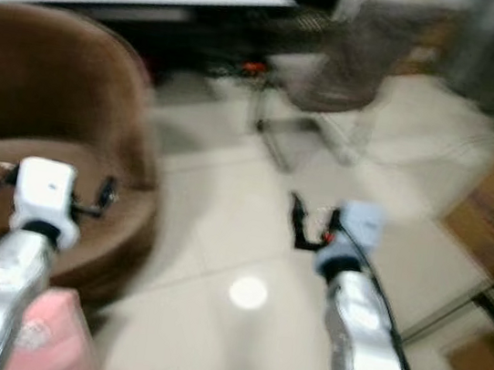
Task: Move the pillow to the sofa from floor
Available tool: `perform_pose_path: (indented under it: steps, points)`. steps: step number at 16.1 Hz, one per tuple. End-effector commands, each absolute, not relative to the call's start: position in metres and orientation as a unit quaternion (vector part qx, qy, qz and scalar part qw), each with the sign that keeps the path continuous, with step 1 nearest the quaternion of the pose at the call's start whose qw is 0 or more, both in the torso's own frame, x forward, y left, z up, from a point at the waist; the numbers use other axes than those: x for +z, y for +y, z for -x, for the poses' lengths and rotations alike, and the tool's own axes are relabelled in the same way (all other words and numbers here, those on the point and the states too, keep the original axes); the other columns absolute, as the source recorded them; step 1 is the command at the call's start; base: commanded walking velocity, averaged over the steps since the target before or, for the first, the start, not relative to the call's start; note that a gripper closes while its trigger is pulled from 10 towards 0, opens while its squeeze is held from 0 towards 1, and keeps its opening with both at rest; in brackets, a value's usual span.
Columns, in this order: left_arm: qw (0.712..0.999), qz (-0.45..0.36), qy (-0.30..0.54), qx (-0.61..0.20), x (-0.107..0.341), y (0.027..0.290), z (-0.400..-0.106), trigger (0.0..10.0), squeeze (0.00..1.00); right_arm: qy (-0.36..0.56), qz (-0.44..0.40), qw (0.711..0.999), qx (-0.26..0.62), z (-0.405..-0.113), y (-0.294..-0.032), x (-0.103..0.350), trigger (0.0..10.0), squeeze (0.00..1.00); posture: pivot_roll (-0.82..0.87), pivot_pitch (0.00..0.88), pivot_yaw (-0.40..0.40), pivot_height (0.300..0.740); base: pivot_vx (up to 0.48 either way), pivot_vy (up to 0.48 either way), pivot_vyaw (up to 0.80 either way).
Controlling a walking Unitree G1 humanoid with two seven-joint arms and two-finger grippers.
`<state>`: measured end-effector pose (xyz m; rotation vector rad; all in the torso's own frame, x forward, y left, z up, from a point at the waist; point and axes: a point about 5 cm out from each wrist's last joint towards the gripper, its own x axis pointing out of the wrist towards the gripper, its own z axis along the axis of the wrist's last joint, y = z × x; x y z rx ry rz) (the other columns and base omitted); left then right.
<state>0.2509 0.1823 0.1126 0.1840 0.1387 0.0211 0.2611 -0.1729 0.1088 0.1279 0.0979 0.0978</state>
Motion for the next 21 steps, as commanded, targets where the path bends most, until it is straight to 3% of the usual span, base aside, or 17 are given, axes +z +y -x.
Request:
perform_pose_path:
  steps: [1, 8, 9, 10, 18, 19, 21]
  points:
    - [0.994, -0.094, 0.059, 0.002, 0.118, 0.18, -0.253, 10.0, 1.0, 0.033, -0.068, 0.996, 0.056, -0.26, -0.172, 0.115, 10.0, 1.0, -0.01, 0.0, -0.006, 0.74, 0.0, 0.0, 0.8]
    - [0.995, -0.081, 0.046, -0.029, 0.122, 0.171, -0.259, 10.0, 1.0, 0.048, -0.031, 0.998, 0.007, -0.251, -0.184, 0.109, 10.0, 1.0, -0.04, 0.0, 0.017, 0.74, 0.0, 0.0, 0.8]
    - [0.995, -0.086, 0.046, -0.035, 0.121, 0.169, -0.257, 10.0, 0.91, 0.049, -0.037, 0.998, 0.005, -0.252, -0.185, 0.108, 10.0, 1.0, -0.03, 0.0, 0.01, 0.74, 0.0, 0.0, 0.8]
    - [0.995, -0.085, 0.045, -0.031, 0.121, 0.169, -0.255, 10.0, 0.0, 0.051, -0.033, 0.998, 0.009, -0.252, -0.184, 0.107, 10.0, 1.0, -0.03, 0.0, 0.007, 0.74, 0.0, 0.0, 0.8]
    - [0.995, -0.093, 0.032, -0.013, 0.123, 0.173, -0.255, 10.0, 0.0, 0.058, 0.01, 0.998, -0.024, -0.257, -0.187, 0.105, 10.0, 1.0, -0.02, 0.0, -0.001, 0.74, 0.0, 0.0, 0.8]
    - [0.995, -0.092, 0.037, -0.018, 0.121, 0.172, -0.255, 10.0, 0.0, 0.019, 0.058, 0.997, -0.047, -0.259, -0.19, 0.111, 10.0, 1.0, -0.02, 0.0, -0.004, 0.74, 0.0, 0.0, 0.0]
    - [0.995, -0.086, 0.038, -0.016, 0.12, 0.173, -0.255, 10.0, 0.0, 0.061, 0.043, 0.996, -0.041, -0.261, -0.187, 0.105, 10.0, 1.0, -0.02, 0.0, -0.003, 0.74, 0.0, 0.0, 0.0]
